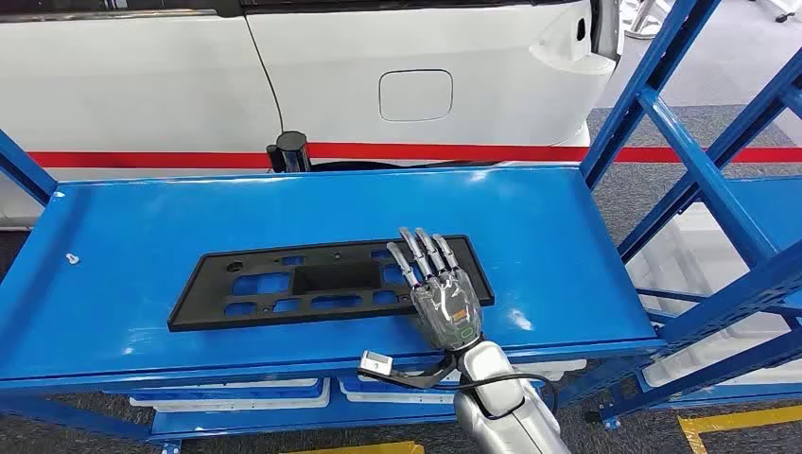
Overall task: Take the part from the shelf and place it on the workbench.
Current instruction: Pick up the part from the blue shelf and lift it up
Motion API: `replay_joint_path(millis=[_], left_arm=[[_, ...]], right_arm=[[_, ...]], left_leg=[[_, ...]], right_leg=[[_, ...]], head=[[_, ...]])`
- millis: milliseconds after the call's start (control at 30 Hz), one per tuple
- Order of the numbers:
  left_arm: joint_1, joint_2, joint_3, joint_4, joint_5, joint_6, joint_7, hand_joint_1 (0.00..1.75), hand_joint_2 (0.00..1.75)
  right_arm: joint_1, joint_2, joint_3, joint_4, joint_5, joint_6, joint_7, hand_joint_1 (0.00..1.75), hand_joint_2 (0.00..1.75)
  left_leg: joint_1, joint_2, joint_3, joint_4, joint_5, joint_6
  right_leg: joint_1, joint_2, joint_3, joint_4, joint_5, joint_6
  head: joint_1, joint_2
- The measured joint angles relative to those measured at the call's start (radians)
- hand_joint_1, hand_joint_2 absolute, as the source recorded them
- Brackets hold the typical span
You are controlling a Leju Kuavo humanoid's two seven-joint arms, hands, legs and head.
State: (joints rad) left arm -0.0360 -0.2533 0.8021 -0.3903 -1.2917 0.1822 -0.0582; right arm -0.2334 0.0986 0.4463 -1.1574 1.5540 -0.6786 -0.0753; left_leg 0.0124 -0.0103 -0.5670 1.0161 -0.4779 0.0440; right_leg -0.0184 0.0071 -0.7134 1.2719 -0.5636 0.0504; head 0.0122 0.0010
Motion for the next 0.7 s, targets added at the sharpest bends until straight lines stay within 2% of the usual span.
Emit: replay_joint_path(millis=[67,100,133,167,200,300,333,433,567,700], left_arm=[[0.000,0.000,0.000,0.000,-0.005,-0.001,0.001,0.00,0.00],[-0.001,-0.001,0.001,0.000,-0.010,-0.002,0.003,0.00,0.00],[-0.002,-0.002,0.001,0.000,-0.015,-0.003,0.004,0.00,0.00],[-0.003,-0.002,0.001,0.000,-0.019,-0.004,0.006,0.00,0.00],[-0.003,-0.003,0.001,-0.001,-0.025,-0.004,0.008,0.00,0.00],[-0.004,-0.003,0.001,-0.002,-0.044,0.002,0.009,0.00,0.00],[-0.005,-0.003,0.001,-0.003,-0.049,0.005,0.009,0.00,0.00],[-0.007,-0.004,0.001,-0.006,-0.057,0.006,0.007,0.00,0.00],[-0.011,-0.005,0.003,-0.007,-0.061,0.006,-0.001,0.00,0.00],[-0.013,-0.006,0.010,-0.007,-0.062,0.007,-0.004,0.00,0.00]], right_arm=[[0.000,-0.001,0.000,0.000,0.004,0.000,0.003,0.00,1.75],[0.000,-0.001,0.000,0.000,0.007,0.000,0.006,0.00,1.75],[0.000,-0.002,0.000,0.000,0.010,-0.001,0.010,0.00,1.75],[0.000,-0.002,-0.001,0.000,0.012,-0.001,0.015,0.00,1.75],[0.000,-0.003,-0.001,0.000,0.014,-0.002,0.020,0.00,1.75],[0.000,-0.004,-0.004,0.000,0.014,-0.001,0.037,0.00,1.75],[0.000,-0.005,-0.006,0.000,0.014,0.000,0.040,0.00,1.75],[-0.001,-0.006,-0.015,0.003,0.009,0.002,0.045,0.00,1.75],[-0.017,-0.003,-0.036,0.032,-0.018,-0.004,0.042,0.00,1.75],[-0.035,0.004,-0.059,0.068,-0.037,-0.007,0.028,0.00,1.75]], left_leg=[[0.000,-0.002,0.008,0.000,-0.006,-0.003],[-0.002,-0.003,0.015,0.001,-0.012,-0.007],[-0.003,-0.004,0.020,0.001,-0.018,-0.011],[-0.005,-0.005,0.023,0.001,-0.023,-0.016],[-0.007,-0.005,0.024,0.001,-0.027,-0.016],[-0.006,-0.004,0.029,-0.003,-0.030,-0.007],[-0.006,-0.004,0.032,-0.006,-0.029,-0.007],[-0.006,-0.001,0.036,-0.014,-0.029,-0.011],[-0.005,0.002,0.039,-0.019,-0.030,-0.025],[-0.005,0.003,0.046,-0.020,-0.032,-0.029]], right_leg=[[0.001,-0.001,0.035,-0.090,0.046,0.005],[0.003,-0.002,0.064,-0.162,0.083,0.006],[0.006,-0.002,0.087,-0.216,0.109,0.003],[0.009,-0.003,0.100,-0.246,0.123,-0.003],[0.010,-0.003,0.105,-0.255,0.128,-0.007],[0.009,0.000,0.107,-0.258,0.130,-0.007],[0.010,0.001,0.107,-0.258,0.129,-0.008],[0.010,0.003,0.107,-0.258,0.126,-0.012],[0.011,0.004,0.109,-0.258,0.124,-0.015],[0.012,0.006,0.117,-0.258,0.123,-0.018]], head=[[0.000,0.000],[0.000,0.000],[0.000,0.000],[-0.001,0.000],[-0.001,0.000],[-0.001,0.000],[-0.002,0.000],[-0.002,0.000],[-0.002,0.000],[-0.001,0.000]])
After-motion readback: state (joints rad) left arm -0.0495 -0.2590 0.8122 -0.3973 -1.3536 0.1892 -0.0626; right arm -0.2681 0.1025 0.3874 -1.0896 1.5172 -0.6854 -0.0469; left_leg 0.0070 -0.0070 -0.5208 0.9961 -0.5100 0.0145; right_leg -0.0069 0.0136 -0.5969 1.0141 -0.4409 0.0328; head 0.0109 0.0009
